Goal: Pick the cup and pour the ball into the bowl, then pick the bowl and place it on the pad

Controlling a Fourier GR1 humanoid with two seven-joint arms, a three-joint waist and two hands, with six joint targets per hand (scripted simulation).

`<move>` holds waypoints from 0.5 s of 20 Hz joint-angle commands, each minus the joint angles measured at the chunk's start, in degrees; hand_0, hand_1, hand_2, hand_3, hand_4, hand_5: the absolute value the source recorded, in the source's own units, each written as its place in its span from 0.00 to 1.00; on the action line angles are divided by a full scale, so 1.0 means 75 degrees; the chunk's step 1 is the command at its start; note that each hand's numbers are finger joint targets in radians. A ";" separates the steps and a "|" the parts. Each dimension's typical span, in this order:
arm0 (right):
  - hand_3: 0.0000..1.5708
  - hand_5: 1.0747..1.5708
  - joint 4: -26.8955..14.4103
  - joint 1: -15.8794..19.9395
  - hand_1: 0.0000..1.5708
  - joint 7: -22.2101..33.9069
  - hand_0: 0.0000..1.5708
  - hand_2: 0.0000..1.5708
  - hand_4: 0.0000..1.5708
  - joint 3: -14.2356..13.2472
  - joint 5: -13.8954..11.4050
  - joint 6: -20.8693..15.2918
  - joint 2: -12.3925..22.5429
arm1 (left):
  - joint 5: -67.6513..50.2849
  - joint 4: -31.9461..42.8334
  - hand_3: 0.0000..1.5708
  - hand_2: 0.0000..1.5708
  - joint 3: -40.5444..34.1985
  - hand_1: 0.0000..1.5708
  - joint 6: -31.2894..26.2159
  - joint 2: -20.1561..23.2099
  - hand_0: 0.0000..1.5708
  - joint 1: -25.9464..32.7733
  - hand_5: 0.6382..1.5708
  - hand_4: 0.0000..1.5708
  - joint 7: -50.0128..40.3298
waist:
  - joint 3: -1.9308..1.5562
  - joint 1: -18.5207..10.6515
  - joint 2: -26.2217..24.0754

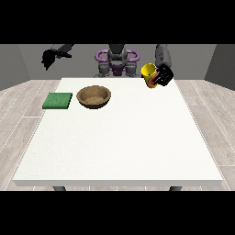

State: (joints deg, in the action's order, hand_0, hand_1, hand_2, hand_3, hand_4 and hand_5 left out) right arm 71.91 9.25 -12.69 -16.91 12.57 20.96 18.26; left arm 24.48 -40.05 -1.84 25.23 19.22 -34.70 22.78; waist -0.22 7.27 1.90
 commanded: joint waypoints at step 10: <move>0.00 1.00 -0.1139 -0.0027 0.00 -0.0722 0.00 0.00 0.00 -0.0294 -0.0016 0.0473 0.0300 | 0.2600 -0.0329 1.00 1.00 0.1552 0.95 0.0362 -0.0540 0.95 -0.1146 0.67 0.96 -0.3285 | 0.0017 -0.0194 -0.0385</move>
State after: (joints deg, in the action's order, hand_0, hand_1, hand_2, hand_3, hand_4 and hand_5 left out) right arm 65.90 9.45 -16.12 -18.66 12.79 23.17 19.69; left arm 37.22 -42.16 5.54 26.35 17.16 -40.92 5.74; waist -0.06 6.16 0.38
